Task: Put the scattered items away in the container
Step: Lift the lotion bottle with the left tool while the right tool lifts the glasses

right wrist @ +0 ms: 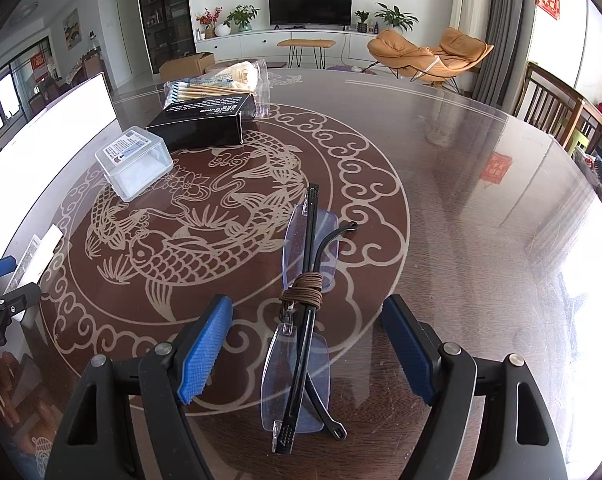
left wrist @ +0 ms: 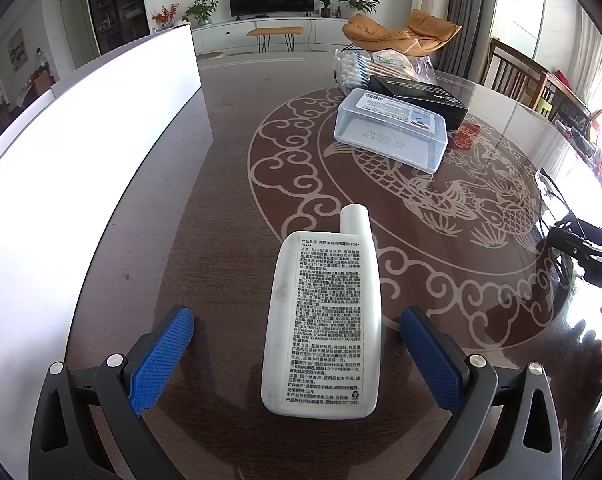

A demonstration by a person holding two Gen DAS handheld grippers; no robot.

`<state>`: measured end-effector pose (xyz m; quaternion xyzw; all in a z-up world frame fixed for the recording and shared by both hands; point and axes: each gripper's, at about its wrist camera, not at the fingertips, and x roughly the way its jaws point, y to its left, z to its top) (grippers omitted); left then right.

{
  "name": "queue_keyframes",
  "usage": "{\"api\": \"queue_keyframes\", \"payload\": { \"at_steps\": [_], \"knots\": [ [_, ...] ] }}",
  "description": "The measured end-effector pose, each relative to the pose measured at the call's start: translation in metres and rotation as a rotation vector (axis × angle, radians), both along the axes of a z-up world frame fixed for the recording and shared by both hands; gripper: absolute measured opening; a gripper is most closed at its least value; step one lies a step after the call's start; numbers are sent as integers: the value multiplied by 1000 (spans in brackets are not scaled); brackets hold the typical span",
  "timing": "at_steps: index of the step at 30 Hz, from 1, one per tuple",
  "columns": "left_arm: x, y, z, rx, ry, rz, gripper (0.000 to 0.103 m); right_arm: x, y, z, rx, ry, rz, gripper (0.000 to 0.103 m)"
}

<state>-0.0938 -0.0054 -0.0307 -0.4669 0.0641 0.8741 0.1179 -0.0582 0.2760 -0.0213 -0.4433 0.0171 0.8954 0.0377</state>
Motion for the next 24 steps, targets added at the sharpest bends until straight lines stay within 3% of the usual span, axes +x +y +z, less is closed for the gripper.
{"api": "queue_keyframes", "payload": {
  "at_steps": [5, 11, 12, 14, 15, 16, 17, 18, 19, 24],
  "knots": [
    [1, 3, 0, 0, -2, 38, 103, 0, 0, 0, 0, 0, 0, 79],
    [0, 13, 1, 5, 2, -22, 101, 0, 0, 0, 2, 0, 0, 79],
    [0, 12, 2, 8, 12, -17, 97, 0, 0, 0, 3, 0, 0, 79],
    [4, 7, 7, 22, 45, -10, 59, -1, -1, 0, 2, 0, 0, 79],
    [4, 7, 8, 24, 53, -16, 51, 0, -1, 0, -1, 1, 1, 79],
    [4, 7, 9, 19, 50, -23, 51, 0, 0, 0, -6, 6, 0, 77],
    [4, 7, 9, 18, 43, -29, 51, 1, 1, 2, -22, 19, 3, 70],
    [5, 7, 11, 24, 30, -33, 51, 2, 2, 4, -29, 28, 8, 24],
    [6, 7, 12, 40, 13, -36, 51, 3, 2, 5, -33, 28, 11, 11],
    [29, 7, 26, 89, 14, -26, 51, 25, 0, 23, -129, 62, 37, 11]
  ]
}}
